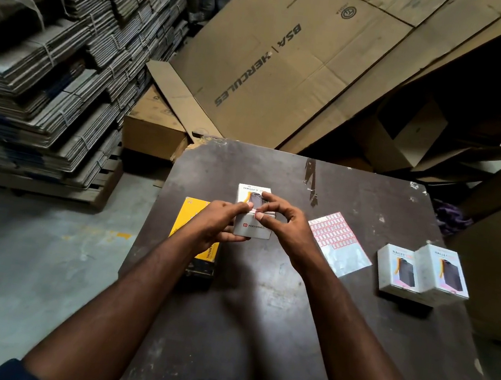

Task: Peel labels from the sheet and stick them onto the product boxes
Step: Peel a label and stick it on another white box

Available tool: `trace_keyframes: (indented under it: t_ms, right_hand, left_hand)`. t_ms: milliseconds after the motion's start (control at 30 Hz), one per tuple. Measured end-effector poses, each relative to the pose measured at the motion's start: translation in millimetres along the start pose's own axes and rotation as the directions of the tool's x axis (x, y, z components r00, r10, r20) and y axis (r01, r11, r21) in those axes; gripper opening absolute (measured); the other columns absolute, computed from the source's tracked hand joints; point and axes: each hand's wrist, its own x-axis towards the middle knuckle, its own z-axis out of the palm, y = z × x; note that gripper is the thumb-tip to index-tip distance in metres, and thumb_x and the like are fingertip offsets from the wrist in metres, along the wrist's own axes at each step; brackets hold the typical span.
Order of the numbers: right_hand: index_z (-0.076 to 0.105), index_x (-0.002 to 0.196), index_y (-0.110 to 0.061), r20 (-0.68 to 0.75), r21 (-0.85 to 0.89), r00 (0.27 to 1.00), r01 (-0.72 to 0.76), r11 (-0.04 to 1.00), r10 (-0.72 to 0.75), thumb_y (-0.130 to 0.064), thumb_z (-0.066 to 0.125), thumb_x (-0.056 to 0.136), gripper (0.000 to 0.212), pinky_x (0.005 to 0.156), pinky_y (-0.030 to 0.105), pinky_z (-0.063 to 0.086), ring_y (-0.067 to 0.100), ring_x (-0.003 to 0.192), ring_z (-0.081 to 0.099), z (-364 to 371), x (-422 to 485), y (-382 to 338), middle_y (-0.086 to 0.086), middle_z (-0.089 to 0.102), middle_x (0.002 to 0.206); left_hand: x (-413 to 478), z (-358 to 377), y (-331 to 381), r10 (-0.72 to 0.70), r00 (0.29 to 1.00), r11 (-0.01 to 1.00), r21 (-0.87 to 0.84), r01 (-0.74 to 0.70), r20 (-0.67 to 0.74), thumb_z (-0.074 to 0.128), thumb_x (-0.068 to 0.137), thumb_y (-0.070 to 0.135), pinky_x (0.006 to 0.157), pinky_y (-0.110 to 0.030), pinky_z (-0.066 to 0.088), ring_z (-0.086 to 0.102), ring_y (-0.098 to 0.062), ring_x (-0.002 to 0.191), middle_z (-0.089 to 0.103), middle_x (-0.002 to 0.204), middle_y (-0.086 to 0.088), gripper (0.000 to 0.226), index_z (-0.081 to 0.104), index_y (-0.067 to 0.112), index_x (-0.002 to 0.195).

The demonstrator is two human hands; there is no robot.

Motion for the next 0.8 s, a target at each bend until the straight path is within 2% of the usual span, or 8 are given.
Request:
trace_keyframes:
  t_ms: [200,467,667,800]
  right_hand:
    - [0.075,0.088,-0.015,-0.001,-0.008,1.000,0.004,1.000,-0.004,-0.016,0.076,0.086,0.003,0.103,0.046,0.051,0.006,0.126,0.052,0.1,0.1,1.2,-0.008,0.057,0.139]
    - [0.076,0.080,-0.024,-0.017,0.007,1.000,0.021,1.000,-0.021,-0.016,0.077,0.085,0.009,0.102,0.051,0.051,0.014,0.131,0.050,1.3,-2.5,1.7,-0.008,0.057,0.140]
    - [0.075,0.088,-0.014,-0.031,0.014,0.999,0.017,1.000,-0.016,-0.014,0.075,0.087,0.001,0.102,0.046,0.052,0.010,0.129,0.051,1.4,-6.3,0.3,-0.008,0.057,0.140]
    - [0.075,0.091,-0.011,-0.041,-0.004,0.999,0.012,1.000,-0.013,-0.015,0.075,0.087,0.005,0.097,0.037,0.055,0.010,0.128,0.052,0.6,-8.2,-2.7,-0.007,0.057,0.139]
  left_hand:
    - [-0.6,1.6,-0.5,0.003,1.000,1.000,-0.003,-0.003,-0.003,0.062,0.096,0.031,0.069,-0.033,0.063,0.073,-0.025,0.093,0.071,0.102,-0.016,0.012,0.063,0.019,0.096]
    - [-0.4,5.5,-0.6,-0.001,1.000,1.000,-0.014,0.001,-0.011,0.063,0.095,0.032,0.071,-0.034,0.063,0.072,-0.028,0.097,0.072,0.101,-0.017,0.014,0.065,0.018,0.096]
    - [-2.3,8.2,-0.8,-0.007,1.000,1.000,-0.019,0.006,-0.020,0.063,0.096,0.031,0.067,-0.032,0.063,0.072,-0.029,0.097,0.071,0.098,-0.017,0.013,0.064,0.018,0.094]
    - [-1.7,7.7,-0.8,-0.001,1.000,1.000,-0.009,0.001,-0.010,0.063,0.095,0.031,0.063,-0.031,0.062,0.073,-0.026,0.093,0.071,0.101,-0.019,0.022,0.063,0.010,0.104]
